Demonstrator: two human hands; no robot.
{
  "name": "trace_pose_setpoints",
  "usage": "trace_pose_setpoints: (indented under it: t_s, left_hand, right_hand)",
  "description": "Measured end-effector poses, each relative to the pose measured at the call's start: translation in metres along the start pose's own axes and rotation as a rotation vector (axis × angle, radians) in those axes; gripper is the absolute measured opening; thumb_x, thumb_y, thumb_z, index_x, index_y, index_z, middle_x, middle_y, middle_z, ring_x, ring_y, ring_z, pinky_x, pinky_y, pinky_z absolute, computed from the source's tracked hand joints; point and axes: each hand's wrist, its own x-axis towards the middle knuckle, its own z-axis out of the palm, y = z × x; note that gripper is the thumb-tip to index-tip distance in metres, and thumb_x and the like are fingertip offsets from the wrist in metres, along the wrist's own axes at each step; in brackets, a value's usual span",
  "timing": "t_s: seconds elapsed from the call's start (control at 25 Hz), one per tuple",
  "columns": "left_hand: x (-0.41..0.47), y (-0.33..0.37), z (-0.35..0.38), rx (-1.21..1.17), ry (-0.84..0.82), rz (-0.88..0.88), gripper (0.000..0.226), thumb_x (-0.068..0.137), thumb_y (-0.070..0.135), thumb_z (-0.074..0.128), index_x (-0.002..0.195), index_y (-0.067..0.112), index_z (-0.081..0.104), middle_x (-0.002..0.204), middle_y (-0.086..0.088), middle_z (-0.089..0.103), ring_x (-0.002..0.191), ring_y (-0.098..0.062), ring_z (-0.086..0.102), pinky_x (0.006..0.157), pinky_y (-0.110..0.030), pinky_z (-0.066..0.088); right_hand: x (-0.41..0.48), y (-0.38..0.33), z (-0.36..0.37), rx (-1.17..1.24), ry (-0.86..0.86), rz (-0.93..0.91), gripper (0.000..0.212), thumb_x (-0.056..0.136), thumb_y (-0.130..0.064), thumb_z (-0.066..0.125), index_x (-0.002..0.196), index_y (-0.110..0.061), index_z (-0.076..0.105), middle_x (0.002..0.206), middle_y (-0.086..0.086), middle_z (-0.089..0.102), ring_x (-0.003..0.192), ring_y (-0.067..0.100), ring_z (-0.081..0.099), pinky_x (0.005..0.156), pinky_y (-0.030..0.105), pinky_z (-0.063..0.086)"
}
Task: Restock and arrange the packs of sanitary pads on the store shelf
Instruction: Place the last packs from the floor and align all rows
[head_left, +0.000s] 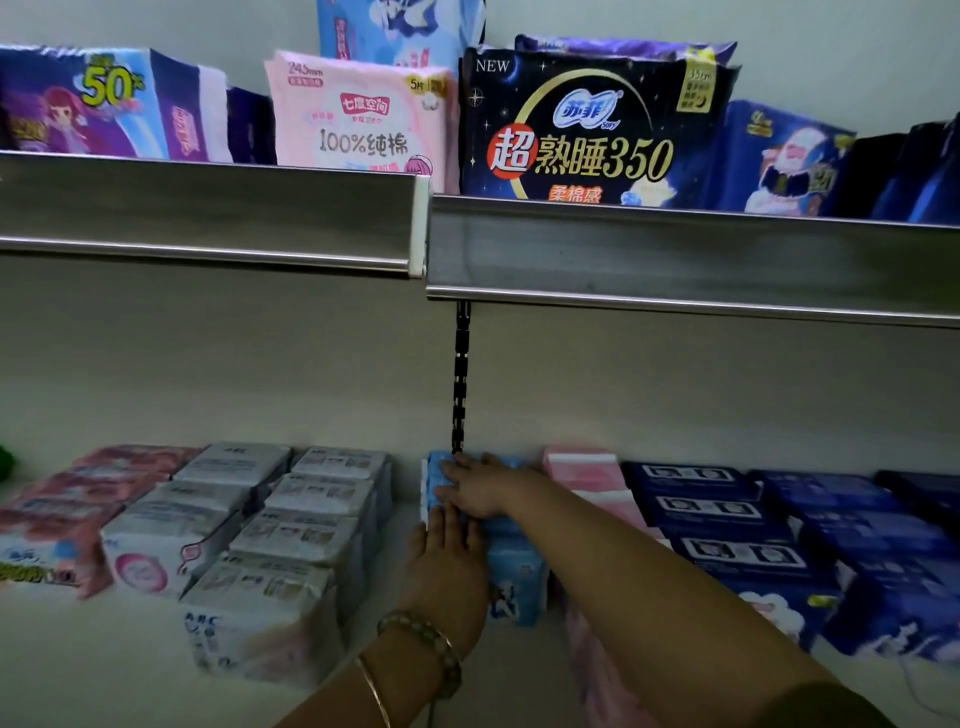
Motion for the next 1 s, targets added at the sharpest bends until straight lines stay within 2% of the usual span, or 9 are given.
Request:
trace_pose_setpoints:
  t_s: [0.12, 0.32, 0.52, 0.6, 0.68, 0.72, 0.84, 0.92, 1.0]
  left_hand:
    - [0.005, 0.001, 0.001, -0.008, 0.014, -0.001, 0.069, 0.099, 0.038, 0.031, 0.147, 0.003, -0.006, 0.154, -0.021, -0.011, 0.143, -0.035, -0.009, 0.116, -0.042, -0.002]
    - [0.011, 0.000, 0.005, -0.001, 0.054, -0.019, 0.069, 0.099, 0.038, 0.032, 0.147, 0.005, -0.005, 0.154, -0.022, -0.009, 0.143, -0.034, -0.007, 0.116, -0.042, -0.002]
    - [0.007, -0.001, 0.007, -0.058, 0.086, -0.023, 0.072, 0.097, 0.039, 0.037, 0.148, 0.007, -0.003, 0.155, -0.019, -0.006, 0.144, -0.031, -0.006, 0.116, -0.040, -0.002]
    - [0.006, -0.002, 0.006, -0.097, 0.083, -0.020, 0.074, 0.096, 0.040, 0.039, 0.148, 0.009, -0.003, 0.156, -0.016, -0.005, 0.144, -0.029, -0.005, 0.116, -0.039, -0.003]
    - [0.003, -0.002, 0.004, -0.128, 0.061, -0.025, 0.078, 0.093, 0.042, 0.043, 0.148, 0.011, -0.002, 0.156, -0.014, -0.005, 0.144, -0.027, -0.005, 0.116, -0.040, -0.002]
    - [0.002, -0.002, 0.003, -0.138, 0.051, -0.031, 0.079, 0.092, 0.042, 0.045, 0.149, 0.013, -0.001, 0.156, -0.013, -0.004, 0.144, -0.026, -0.005, 0.116, -0.041, -0.002]
    - [0.000, -0.003, 0.000, -0.162, 0.041, -0.057, 0.078, 0.090, 0.041, 0.049, 0.149, 0.019, 0.003, 0.157, -0.009, -0.003, 0.145, -0.024, -0.004, 0.115, -0.046, 0.000]
    - [-0.001, -0.003, -0.003, -0.156, 0.041, -0.068, 0.074, 0.090, 0.038, 0.048, 0.149, 0.022, 0.005, 0.157, -0.007, -0.002, 0.145, -0.023, -0.004, 0.115, -0.049, 0.000]
    - [-0.002, -0.001, -0.004, -0.137, 0.038, -0.083, 0.073, 0.091, 0.037, 0.047, 0.149, 0.021, 0.005, 0.157, -0.007, -0.002, 0.145, -0.024, -0.005, 0.115, -0.053, 0.000]
  right_hand:
    - [0.005, 0.002, -0.004, 0.001, -0.003, 0.001, 0.059, 0.100, -0.047, 0.022, 0.150, -0.024, 0.002, 0.159, -0.002, -0.006, 0.144, 0.032, -0.002, 0.116, 0.052, 0.002]
    - [0.021, 0.005, 0.000, -0.032, -0.004, -0.004, 0.060, 0.099, -0.047, 0.022, 0.151, -0.021, 0.005, 0.159, 0.003, -0.001, 0.144, 0.033, 0.003, 0.116, 0.053, 0.008]
    - [0.009, 0.005, -0.002, -0.004, 0.039, -0.057, 0.056, 0.101, -0.040, 0.022, 0.151, -0.016, 0.010, 0.158, 0.008, 0.003, 0.144, 0.033, 0.006, 0.118, 0.045, 0.008]
    - [0.004, 0.005, -0.005, 0.029, 0.068, -0.057, 0.056, 0.101, -0.037, 0.027, 0.150, -0.015, 0.009, 0.158, 0.010, 0.005, 0.144, 0.031, 0.011, 0.117, 0.042, 0.012]
    - [-0.005, 0.006, -0.011, -0.012, 0.064, -0.065, 0.058, 0.099, -0.031, 0.037, 0.149, -0.010, 0.016, 0.156, 0.013, 0.016, 0.139, 0.030, 0.024, 0.114, 0.038, 0.023]
    - [-0.010, 0.008, -0.014, -0.043, 0.053, -0.089, 0.055, 0.098, -0.029, 0.041, 0.146, -0.007, 0.024, 0.151, 0.014, 0.027, 0.134, 0.028, 0.033, 0.110, 0.033, 0.029]
    - [-0.026, 0.012, -0.021, -0.149, -0.030, -0.118, 0.042, 0.094, -0.032, 0.046, 0.129, -0.007, 0.048, 0.134, 0.011, 0.049, 0.113, 0.025, 0.049, 0.091, 0.029, 0.038]
    - [-0.031, 0.016, -0.019, -0.191, -0.047, -0.130, 0.045, 0.092, -0.036, 0.048, 0.126, -0.008, 0.050, 0.127, 0.012, 0.053, 0.108, 0.025, 0.052, 0.086, 0.029, 0.040]
    - [-0.031, 0.017, -0.016, -0.216, -0.045, -0.150, 0.046, 0.092, -0.037, 0.047, 0.128, -0.008, 0.048, 0.128, 0.012, 0.053, 0.112, 0.026, 0.052, 0.090, 0.031, 0.040]
